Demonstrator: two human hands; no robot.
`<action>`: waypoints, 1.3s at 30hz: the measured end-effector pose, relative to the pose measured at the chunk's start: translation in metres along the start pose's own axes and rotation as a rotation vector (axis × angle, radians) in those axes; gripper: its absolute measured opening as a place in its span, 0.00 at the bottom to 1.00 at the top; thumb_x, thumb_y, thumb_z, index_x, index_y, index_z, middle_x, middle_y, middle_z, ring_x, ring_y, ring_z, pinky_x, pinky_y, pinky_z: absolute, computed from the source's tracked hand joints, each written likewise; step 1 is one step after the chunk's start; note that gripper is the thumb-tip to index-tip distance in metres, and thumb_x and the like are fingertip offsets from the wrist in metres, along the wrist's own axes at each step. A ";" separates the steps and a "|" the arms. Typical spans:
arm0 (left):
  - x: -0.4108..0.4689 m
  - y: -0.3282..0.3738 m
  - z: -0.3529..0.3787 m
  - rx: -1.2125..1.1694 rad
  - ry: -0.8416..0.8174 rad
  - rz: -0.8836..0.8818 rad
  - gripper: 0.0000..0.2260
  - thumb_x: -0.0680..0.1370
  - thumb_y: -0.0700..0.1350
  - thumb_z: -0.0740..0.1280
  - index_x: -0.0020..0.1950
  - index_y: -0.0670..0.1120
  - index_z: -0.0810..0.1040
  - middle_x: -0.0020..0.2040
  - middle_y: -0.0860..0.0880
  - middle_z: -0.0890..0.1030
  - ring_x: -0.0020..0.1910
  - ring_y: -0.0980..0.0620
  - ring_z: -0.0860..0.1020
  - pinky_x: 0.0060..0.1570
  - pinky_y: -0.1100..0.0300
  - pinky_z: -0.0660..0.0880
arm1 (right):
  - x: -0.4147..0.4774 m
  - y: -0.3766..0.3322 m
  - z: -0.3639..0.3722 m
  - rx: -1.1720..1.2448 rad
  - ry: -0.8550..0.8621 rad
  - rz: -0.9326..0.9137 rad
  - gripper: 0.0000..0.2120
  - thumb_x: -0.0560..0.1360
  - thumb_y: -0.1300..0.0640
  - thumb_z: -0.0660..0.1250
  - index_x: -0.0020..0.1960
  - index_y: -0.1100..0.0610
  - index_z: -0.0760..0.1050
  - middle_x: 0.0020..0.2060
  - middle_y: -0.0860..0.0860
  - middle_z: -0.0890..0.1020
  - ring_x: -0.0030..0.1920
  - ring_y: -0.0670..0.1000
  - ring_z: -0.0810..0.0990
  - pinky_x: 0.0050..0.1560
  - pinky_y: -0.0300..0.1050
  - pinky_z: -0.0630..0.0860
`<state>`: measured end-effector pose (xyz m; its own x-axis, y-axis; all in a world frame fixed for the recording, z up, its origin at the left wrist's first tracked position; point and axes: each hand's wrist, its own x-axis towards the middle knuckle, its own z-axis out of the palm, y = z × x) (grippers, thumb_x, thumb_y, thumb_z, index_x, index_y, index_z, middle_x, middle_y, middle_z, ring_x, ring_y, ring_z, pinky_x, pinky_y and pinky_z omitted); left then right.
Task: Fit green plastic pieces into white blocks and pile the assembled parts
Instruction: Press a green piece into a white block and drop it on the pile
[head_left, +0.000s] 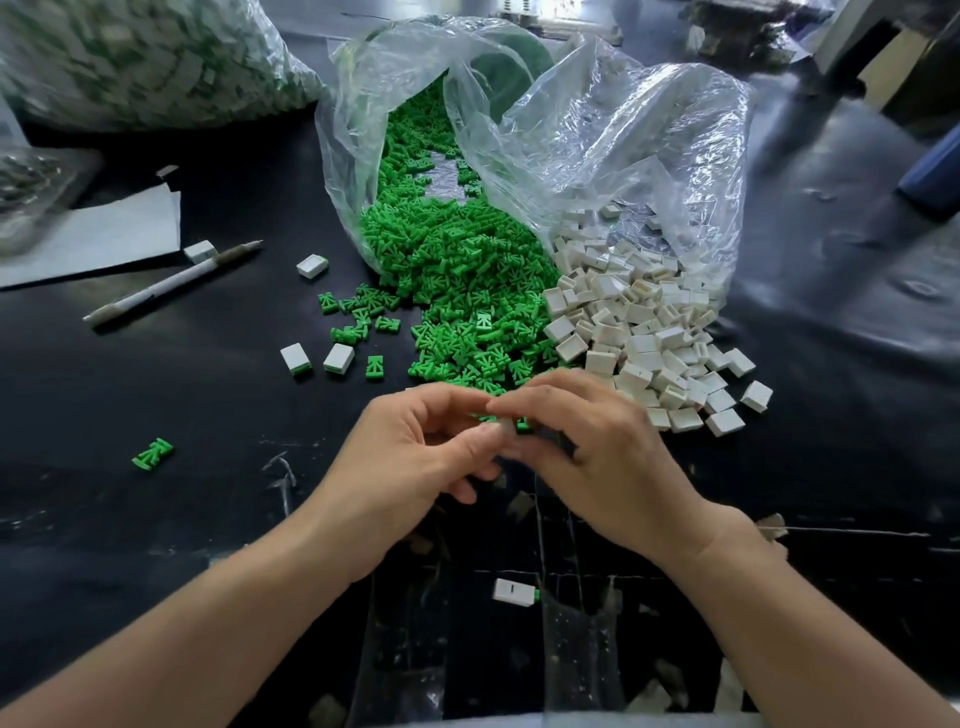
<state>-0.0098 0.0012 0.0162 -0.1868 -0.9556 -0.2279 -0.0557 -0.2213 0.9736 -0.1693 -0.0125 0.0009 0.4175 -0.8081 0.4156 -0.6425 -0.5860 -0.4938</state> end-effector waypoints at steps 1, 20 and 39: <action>0.000 -0.001 0.000 0.011 0.005 0.009 0.05 0.72 0.36 0.68 0.46 0.43 0.80 0.31 0.49 0.82 0.29 0.58 0.78 0.27 0.67 0.74 | 0.000 -0.001 -0.001 0.046 -0.023 0.014 0.12 0.68 0.59 0.71 0.50 0.61 0.80 0.41 0.52 0.81 0.40 0.43 0.75 0.43 0.32 0.72; 0.004 -0.004 -0.006 -0.196 -0.022 -0.039 0.10 0.71 0.28 0.65 0.41 0.41 0.81 0.34 0.45 0.83 0.35 0.53 0.82 0.33 0.66 0.77 | 0.001 0.011 0.003 -0.079 -0.092 0.283 0.09 0.77 0.57 0.62 0.49 0.60 0.78 0.43 0.53 0.78 0.45 0.54 0.76 0.47 0.47 0.70; 0.002 -0.002 -0.003 -0.050 -0.027 0.019 0.03 0.70 0.33 0.69 0.41 0.39 0.78 0.34 0.43 0.82 0.32 0.52 0.81 0.32 0.66 0.77 | -0.002 -0.005 -0.003 0.720 0.001 0.432 0.13 0.72 0.66 0.67 0.39 0.48 0.78 0.32 0.45 0.81 0.35 0.43 0.79 0.36 0.35 0.75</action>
<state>-0.0076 -0.0007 0.0134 -0.2133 -0.9544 -0.2088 -0.0033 -0.2130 0.9770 -0.1685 -0.0080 0.0047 0.2284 -0.9704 0.0783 -0.1788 -0.1209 -0.9764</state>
